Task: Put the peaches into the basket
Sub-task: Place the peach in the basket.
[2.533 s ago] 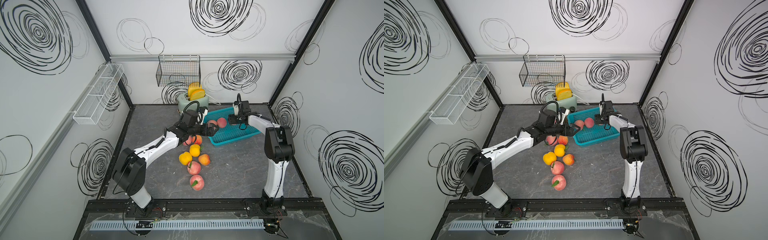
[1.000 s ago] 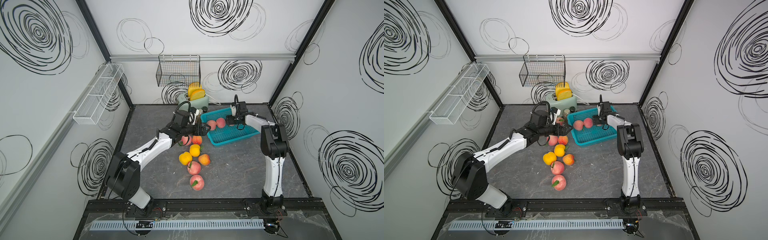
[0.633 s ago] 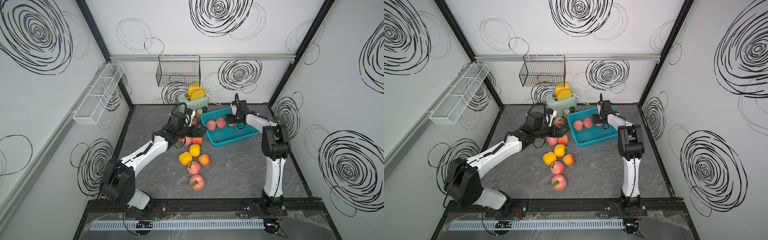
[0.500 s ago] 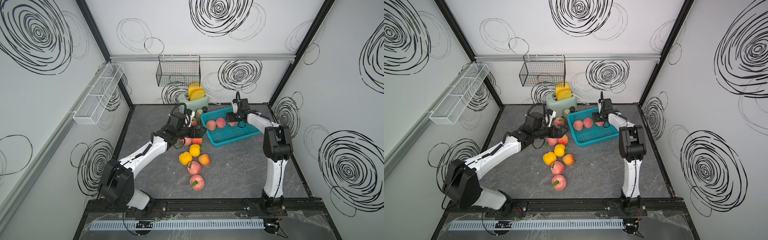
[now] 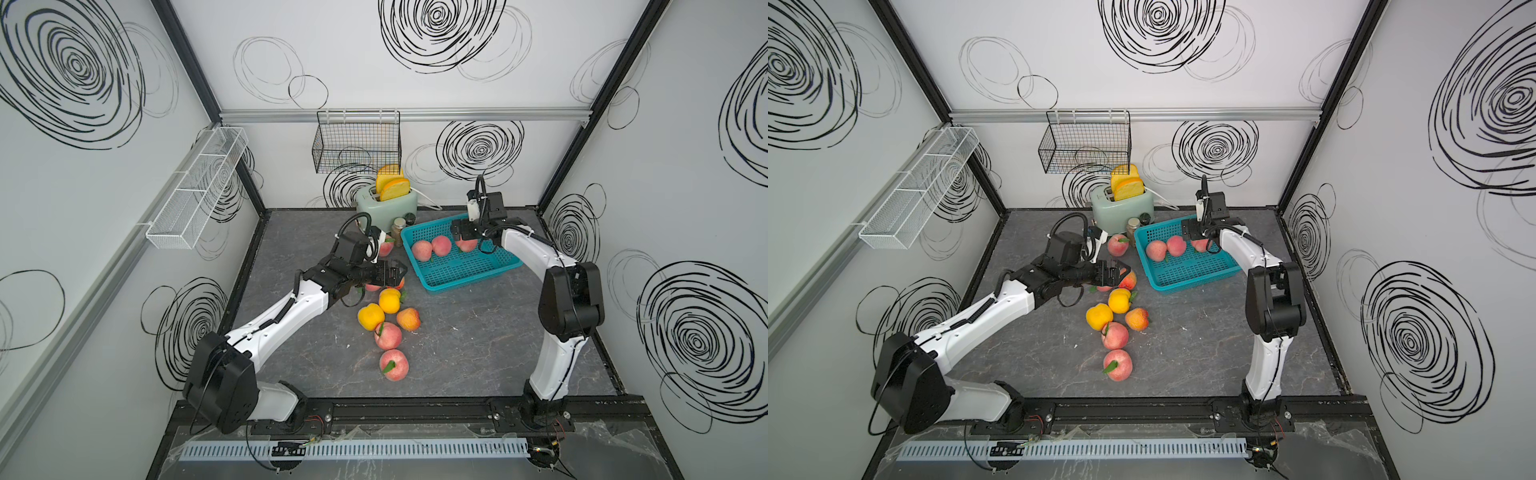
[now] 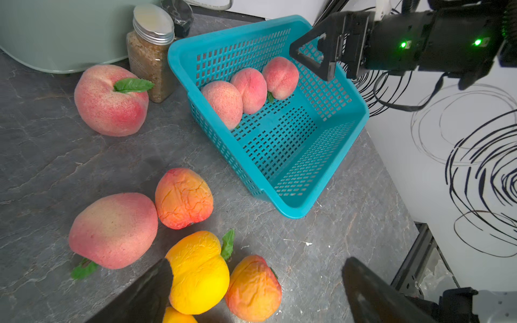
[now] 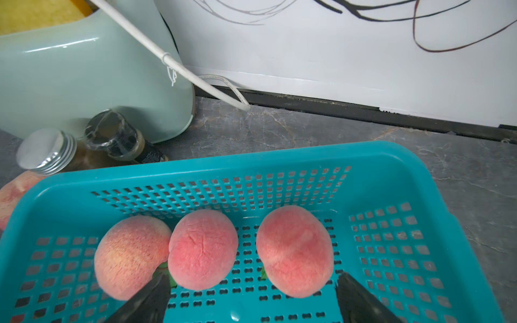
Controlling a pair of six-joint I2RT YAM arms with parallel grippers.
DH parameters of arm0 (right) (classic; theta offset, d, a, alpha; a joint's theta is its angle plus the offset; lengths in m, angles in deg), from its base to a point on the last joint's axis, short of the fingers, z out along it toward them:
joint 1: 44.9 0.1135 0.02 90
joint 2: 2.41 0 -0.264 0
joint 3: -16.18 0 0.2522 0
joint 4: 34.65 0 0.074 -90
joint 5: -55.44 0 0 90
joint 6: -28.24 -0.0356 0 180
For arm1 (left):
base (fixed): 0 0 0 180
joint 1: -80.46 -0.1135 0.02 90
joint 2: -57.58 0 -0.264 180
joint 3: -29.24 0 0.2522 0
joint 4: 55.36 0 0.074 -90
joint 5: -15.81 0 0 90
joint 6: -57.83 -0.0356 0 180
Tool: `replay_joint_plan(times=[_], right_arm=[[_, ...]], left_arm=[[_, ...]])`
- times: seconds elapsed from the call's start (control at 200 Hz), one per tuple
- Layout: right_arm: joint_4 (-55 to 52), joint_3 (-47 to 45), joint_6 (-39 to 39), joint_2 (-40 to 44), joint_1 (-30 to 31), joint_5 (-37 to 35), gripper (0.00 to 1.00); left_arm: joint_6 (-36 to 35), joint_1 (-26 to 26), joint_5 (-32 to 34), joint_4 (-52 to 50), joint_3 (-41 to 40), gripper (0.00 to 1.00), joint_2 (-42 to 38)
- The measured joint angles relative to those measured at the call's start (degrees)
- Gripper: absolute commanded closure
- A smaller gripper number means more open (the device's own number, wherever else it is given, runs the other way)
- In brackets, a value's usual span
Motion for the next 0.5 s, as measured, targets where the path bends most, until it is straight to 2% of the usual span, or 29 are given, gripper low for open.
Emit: replay_joint_plan(times=[0.5], right_arm=[[-2.0, -14.3, -0.7, 19.1, 5.5, 0.7, 0.02]], left_arm=[[1.8, 9.8, 7.0, -7.0, -5.8, 0.02, -8.5]])
